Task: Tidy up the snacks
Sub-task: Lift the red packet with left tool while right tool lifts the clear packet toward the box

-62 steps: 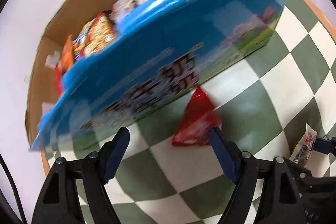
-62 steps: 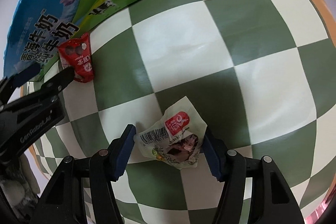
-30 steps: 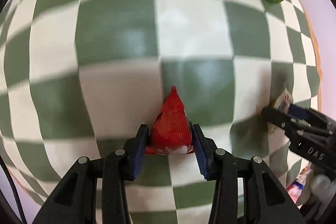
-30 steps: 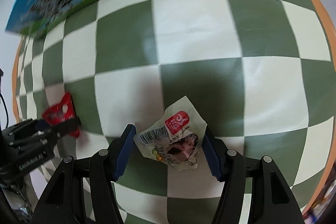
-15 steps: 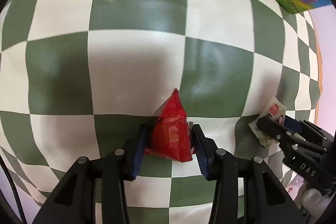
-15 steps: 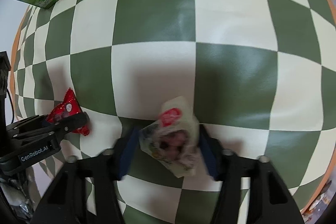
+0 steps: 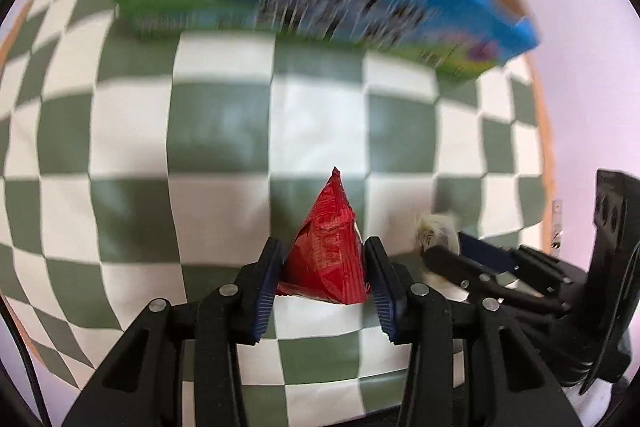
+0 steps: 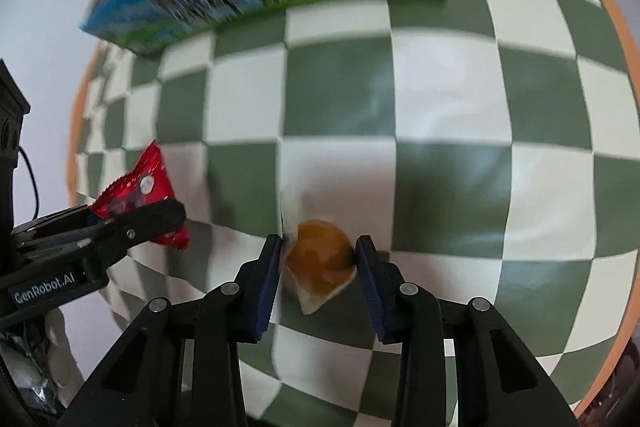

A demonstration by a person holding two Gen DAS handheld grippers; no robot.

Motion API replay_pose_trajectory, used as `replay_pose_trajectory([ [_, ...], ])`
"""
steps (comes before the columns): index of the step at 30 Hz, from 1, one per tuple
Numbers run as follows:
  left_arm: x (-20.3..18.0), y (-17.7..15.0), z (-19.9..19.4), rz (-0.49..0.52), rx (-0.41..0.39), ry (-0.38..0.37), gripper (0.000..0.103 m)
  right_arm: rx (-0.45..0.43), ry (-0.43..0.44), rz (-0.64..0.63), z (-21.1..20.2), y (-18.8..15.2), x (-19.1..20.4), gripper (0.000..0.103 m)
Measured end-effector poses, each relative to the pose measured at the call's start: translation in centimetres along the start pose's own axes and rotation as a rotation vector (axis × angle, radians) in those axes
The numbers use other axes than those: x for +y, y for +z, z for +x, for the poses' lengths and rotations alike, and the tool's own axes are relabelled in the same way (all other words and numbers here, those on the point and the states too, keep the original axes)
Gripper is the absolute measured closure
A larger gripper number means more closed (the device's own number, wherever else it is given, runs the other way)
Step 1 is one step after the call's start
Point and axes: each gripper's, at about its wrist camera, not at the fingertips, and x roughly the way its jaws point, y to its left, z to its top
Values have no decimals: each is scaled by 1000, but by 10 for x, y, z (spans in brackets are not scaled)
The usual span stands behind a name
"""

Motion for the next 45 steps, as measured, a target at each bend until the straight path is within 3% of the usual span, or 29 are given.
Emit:
replay_pose_trajectory([
  [2,-3,18,-22,10,-38,-17,64,-45,29,-14,-20,4,10,72],
  [8,-11,87,-76,44,-157,-14,64,-178,50,-92,-83,53,27,72],
  [10,-11,95,-76,50,-174,9,63,-147,58,-104,-81,63,26,71],
  [11,-12,96,-69,52,-170,17,64,-111,60,-81,-70,67,25,63],
  [12,-9,96,-63,46,-157,22,64,-82,55,-61,-61,68,22,46],
  [14,-5,94,-45,39,-114,30,64,-19,14,-29,-37,59,6,32],
  [23,22,58,68,-27,138,66,64,134,-53,134,43,17,-51,32],
  [26,24,50,84,-38,166,72,64,96,-74,113,48,11,-53,53],
  [28,22,48,85,-38,164,72,64,75,-97,71,45,9,-48,58],
  [34,9,50,52,-2,106,52,64,27,-62,36,25,4,-38,60],
  [39,-7,66,-14,46,-13,11,64,-76,14,9,-31,16,-20,60],
  [45,-22,126,-83,103,-133,-8,63,-232,71,-71,-119,77,8,59],
])
